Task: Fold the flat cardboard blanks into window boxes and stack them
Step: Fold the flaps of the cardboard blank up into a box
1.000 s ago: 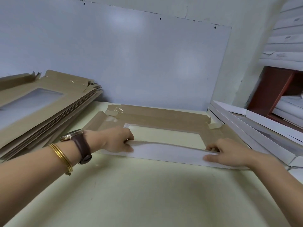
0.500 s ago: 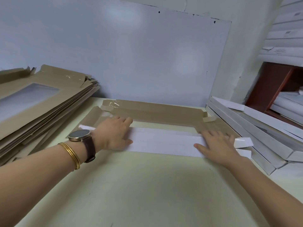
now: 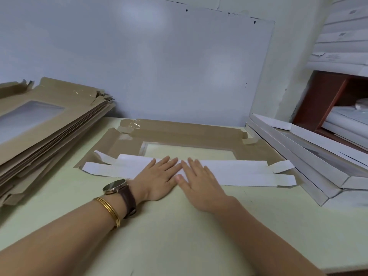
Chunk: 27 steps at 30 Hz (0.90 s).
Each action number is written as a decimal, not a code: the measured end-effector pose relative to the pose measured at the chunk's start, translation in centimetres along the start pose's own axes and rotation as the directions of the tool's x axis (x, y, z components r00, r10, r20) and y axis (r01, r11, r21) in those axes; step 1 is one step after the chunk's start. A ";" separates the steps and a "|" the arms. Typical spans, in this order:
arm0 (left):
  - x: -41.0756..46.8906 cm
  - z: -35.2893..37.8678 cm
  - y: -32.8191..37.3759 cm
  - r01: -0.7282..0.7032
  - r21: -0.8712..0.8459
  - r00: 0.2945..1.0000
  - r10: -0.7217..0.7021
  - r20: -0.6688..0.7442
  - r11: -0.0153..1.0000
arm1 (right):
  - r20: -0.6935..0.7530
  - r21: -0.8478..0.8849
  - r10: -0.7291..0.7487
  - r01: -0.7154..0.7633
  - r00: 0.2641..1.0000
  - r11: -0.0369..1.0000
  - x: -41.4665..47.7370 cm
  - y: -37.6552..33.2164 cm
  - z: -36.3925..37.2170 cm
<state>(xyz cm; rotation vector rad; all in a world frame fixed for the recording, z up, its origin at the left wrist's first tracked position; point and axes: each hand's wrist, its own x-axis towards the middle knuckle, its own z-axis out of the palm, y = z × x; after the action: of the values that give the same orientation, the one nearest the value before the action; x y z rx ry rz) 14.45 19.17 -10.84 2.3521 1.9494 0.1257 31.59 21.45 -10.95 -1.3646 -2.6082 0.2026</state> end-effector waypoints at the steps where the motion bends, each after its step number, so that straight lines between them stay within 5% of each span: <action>1: 0.0 0.1 0.0 0.004 0.022 1.000 -0.005 0.010 1.000 | 0.042 0.000 0.001 -0.001 0.999 1.000 0.1 -0.2 0.1; 8: -0.9 -0.3 -2.2 0.135 0.008 0.989 -0.135 0.060 0.991 | 0.180 -0.047 0.069 -0.061 0.981 0.997 -0.6 4.1 -1.3; 16: -2.6 -0.9 -4.7 0.291 -0.013 0.955 -0.290 0.064 0.957 | 0.112 -0.026 0.329 -0.328 0.938 0.944 -4.2 14.3 -4.1; 27: -4.3 -1.0 -6.0 0.416 -0.022 0.909 -0.417 -0.010 0.909 | 0.068 0.025 0.351 -0.353 0.934 0.935 -4.6 14.7 -4.0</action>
<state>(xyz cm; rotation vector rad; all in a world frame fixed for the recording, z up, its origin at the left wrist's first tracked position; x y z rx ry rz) 7.66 16.03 -10.61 1.8677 2.3899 0.1299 46.84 26.09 -10.59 -1.8322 -2.3711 0.3475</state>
